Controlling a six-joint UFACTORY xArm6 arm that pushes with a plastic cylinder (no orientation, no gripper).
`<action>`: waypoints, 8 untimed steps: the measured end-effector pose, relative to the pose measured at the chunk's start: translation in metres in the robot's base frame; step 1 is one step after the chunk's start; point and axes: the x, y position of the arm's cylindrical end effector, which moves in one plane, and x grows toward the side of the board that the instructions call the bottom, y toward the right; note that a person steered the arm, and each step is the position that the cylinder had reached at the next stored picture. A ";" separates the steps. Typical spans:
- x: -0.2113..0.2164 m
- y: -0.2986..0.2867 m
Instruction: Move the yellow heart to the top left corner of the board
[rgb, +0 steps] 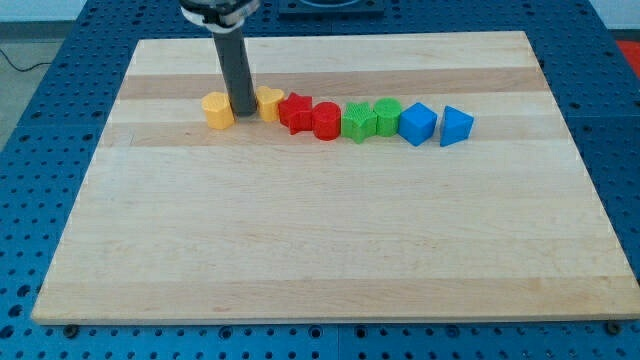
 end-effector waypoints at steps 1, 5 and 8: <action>-0.007 -0.013; 0.020 0.064; -0.033 -0.053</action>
